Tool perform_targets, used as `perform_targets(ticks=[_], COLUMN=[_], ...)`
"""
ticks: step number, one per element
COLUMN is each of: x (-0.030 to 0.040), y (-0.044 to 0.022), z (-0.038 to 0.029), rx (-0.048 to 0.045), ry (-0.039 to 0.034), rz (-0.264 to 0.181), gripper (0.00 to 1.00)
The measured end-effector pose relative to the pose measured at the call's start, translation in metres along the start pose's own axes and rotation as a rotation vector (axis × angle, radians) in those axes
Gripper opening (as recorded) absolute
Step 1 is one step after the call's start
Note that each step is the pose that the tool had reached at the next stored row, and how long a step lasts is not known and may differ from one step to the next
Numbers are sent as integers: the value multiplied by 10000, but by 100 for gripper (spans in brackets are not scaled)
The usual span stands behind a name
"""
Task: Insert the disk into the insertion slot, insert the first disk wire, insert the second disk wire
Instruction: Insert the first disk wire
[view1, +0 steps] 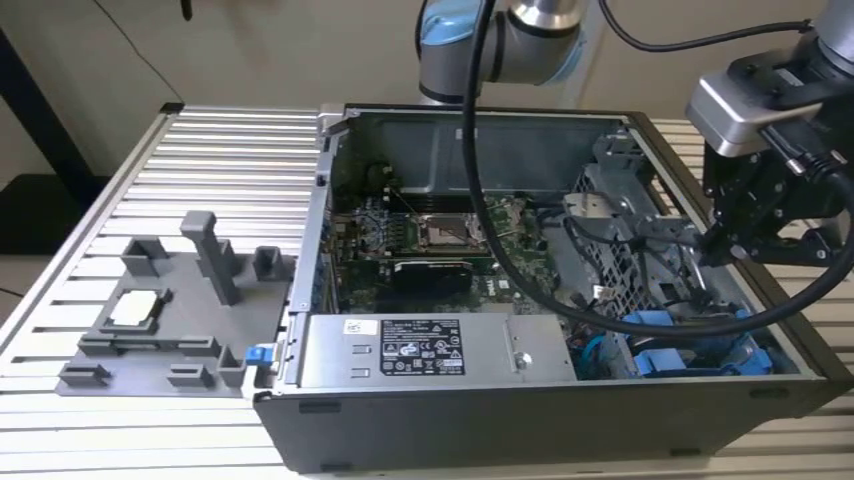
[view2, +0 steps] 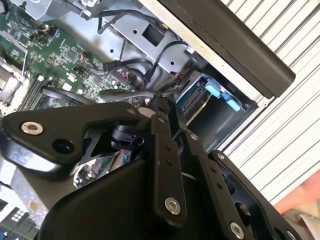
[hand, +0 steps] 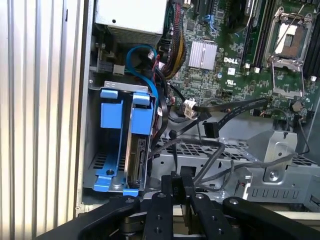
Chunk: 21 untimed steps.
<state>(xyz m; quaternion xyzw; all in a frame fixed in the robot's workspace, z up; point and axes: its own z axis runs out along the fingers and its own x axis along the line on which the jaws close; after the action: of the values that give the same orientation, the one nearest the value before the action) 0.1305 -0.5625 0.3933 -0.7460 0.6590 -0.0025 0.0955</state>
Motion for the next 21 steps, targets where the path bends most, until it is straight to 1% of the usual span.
perform_targets(ticks=[2, 3, 4, 6, 7, 9, 11, 13, 15, 16, 18, 19, 21], x=[1, 3, 5, 9, 11, 15, 20, 25, 30, 33, 38, 40, 44], y=[-9, -16, -29, -56, -72, -106, -141, -175, -209, -224, -256, -271, -292], z=[3, 6, 9, 17, 21, 29, 38, 47, 57, 62, 72, 77, 91], rx=[-41, -68, -110, -236, -330, -552, -776, -977, -1171, -1250, -1368, -1400, -1421], ry=[231, 318, 386, 458, 474, 479, 462, 439, 417, 407, 394, 390, 386], rz=[-30, -38, -44, -41, -34, -13, 12, 34, 56, 66, 78, 82, 95], gripper=[19, 19, 19, 19, 19, 19, 19, 19, 19, 19, 19, 19, 19])
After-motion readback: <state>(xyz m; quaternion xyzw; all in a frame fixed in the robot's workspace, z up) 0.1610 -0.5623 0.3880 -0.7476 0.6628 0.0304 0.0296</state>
